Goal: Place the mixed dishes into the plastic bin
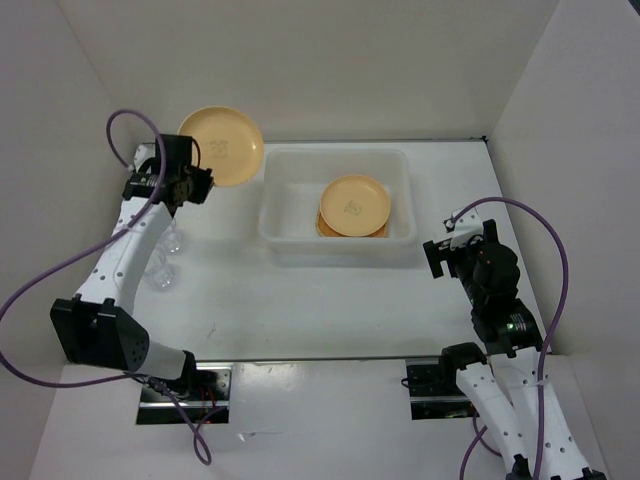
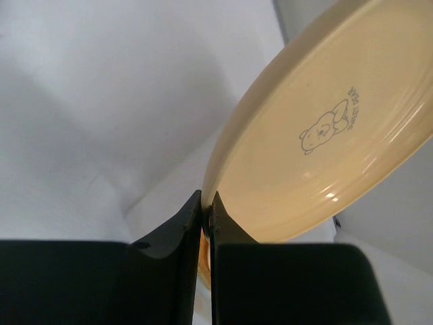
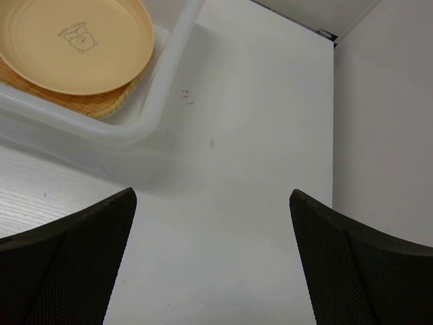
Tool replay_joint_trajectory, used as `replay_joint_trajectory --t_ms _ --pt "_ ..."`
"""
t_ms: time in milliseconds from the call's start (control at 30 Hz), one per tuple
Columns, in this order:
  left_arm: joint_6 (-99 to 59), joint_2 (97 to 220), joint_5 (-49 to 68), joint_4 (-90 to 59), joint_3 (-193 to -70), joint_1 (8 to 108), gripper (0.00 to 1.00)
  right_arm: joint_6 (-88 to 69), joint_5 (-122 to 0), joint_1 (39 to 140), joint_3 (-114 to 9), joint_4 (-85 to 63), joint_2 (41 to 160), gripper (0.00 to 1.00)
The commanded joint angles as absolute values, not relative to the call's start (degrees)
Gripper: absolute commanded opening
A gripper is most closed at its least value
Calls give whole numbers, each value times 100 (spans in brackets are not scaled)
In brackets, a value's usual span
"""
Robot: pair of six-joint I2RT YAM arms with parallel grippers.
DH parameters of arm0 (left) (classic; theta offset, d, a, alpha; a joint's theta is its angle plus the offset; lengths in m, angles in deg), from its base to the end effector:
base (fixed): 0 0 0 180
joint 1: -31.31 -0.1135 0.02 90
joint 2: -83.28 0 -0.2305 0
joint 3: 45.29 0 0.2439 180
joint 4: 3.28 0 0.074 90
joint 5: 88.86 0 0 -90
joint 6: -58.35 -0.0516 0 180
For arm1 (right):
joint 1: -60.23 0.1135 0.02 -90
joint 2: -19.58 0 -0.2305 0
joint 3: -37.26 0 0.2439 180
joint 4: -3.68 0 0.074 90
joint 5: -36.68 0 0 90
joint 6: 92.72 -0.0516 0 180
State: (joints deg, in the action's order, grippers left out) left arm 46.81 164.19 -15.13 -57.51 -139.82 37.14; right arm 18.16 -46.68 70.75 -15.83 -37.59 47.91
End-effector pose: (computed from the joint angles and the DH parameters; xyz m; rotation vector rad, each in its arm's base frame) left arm 0.3142 -0.0176 0.3181 -1.4728 1.7505 -0.4624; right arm 0.1571 0.0231 0.2894 -0.4261 1.8140 -0.2330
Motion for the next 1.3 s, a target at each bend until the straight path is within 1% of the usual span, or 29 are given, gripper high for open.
replay_joint_trajectory --t_ms 0,167,300,333,433,467,500,600,800,1033,1133,1267 --pt "3507 16808 -776 -4969 -14556 3860 0 1811 -4664 7113 -1530 -3456 4814 98" --pt "2602 17766 288 -4960 -15532 4229 0 1811 -4664 7113 -1530 -3456 4814 98" --pt "2180 18303 808 -4680 -15945 4598 0 1811 -4664 7113 -1530 -3456 4814 98" --pt "2109 18443 948 -4731 -16320 4677 0 1811 -4664 7113 -1530 -3456 4814 98" --pt "1618 19251 1177 -5293 -17209 5011 0 1811 -4664 7113 -1530 -3456 4814 98" --pt "1503 19697 1178 -5721 -17873 5186 0 1811 -4664 7113 -1530 -3456 4814 98" --pt "1354 19901 1178 -5925 -18193 5266 0 1811 -4664 7113 -1530 -3456 4814 98" --pt "1239 20412 1037 -6182 -18809 5495 0 1811 -4664 7113 -1477 -3456 4814 98" --pt "1238 21124 1090 -6481 -19102 5610 0 1811 -4664 7113 -1477 -3456 4761 98" --pt "1186 21178 1204 -5981 -18180 5671 0 1811 -4611 7113 -1477 -3456 4761 98" --pt "1238 21178 1485 -5691 -17881 5671 0 1864 -4611 7113 -1477 -3456 4761 98" --pt "1238 21440 1547 -5637 -17958 5671 0 1864 -4611 7113 -1477 -3456 4761 98"
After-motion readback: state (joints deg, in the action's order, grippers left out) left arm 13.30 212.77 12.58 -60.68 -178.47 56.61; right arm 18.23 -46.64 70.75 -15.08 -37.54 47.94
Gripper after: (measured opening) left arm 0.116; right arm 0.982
